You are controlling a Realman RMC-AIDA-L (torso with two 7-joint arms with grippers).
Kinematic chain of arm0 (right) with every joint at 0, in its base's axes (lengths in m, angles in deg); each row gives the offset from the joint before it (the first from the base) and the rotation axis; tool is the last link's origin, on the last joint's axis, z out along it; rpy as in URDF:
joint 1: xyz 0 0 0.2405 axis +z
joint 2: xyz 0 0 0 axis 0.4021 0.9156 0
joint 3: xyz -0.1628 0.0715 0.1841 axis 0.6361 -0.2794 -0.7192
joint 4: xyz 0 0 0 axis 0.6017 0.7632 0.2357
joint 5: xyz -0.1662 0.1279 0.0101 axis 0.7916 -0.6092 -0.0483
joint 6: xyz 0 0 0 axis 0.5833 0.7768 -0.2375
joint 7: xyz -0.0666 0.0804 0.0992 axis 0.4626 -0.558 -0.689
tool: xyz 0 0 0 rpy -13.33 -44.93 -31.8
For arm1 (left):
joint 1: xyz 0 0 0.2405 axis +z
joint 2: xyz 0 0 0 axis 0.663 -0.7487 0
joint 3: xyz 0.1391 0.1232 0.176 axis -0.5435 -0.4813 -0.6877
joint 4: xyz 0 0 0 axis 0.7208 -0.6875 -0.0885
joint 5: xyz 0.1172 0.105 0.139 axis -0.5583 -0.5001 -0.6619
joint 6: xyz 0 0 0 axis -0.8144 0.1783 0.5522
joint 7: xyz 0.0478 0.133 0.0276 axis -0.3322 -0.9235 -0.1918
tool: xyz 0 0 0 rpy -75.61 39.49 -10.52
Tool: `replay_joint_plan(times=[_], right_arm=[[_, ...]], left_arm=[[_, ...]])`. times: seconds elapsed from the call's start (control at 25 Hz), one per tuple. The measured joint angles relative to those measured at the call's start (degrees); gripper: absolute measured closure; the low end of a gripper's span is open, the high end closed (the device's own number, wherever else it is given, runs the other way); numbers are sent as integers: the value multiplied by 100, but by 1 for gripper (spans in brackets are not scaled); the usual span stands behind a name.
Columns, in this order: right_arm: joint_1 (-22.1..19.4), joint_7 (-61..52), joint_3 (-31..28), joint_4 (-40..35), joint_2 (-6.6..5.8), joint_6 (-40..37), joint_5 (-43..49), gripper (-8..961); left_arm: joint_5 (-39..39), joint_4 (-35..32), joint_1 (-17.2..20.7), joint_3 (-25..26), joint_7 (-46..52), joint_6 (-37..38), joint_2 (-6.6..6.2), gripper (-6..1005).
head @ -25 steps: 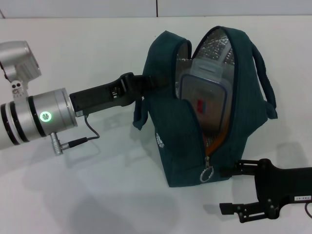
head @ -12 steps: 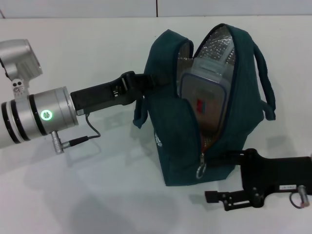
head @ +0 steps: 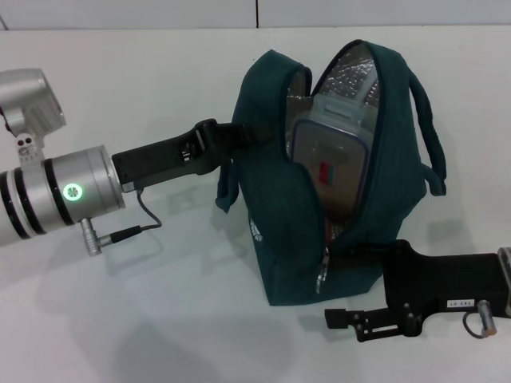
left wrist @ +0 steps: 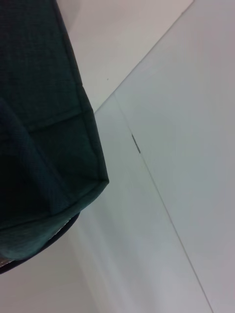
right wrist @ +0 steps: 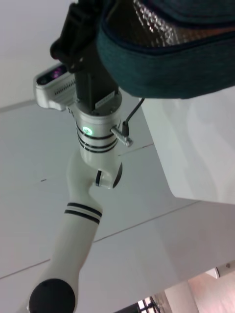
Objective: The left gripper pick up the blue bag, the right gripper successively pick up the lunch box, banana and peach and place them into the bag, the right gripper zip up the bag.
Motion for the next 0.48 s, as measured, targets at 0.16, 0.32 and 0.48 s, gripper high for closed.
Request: replay_joint_plan(times=[0.16,0.32,0.48], right_arm=[[-66,-33,-17,-3,-25,44,0,137],[-95,-103,17,-3,-29,80,14,138],[-157,-142,-9,-3,-37,146,4,139]], left_arm=[[5,0,21,0,-5,7,-3,966],[5,0,25,0,-6,18,-6,966],[5,-2,50,2,-6,21,-11,966]])
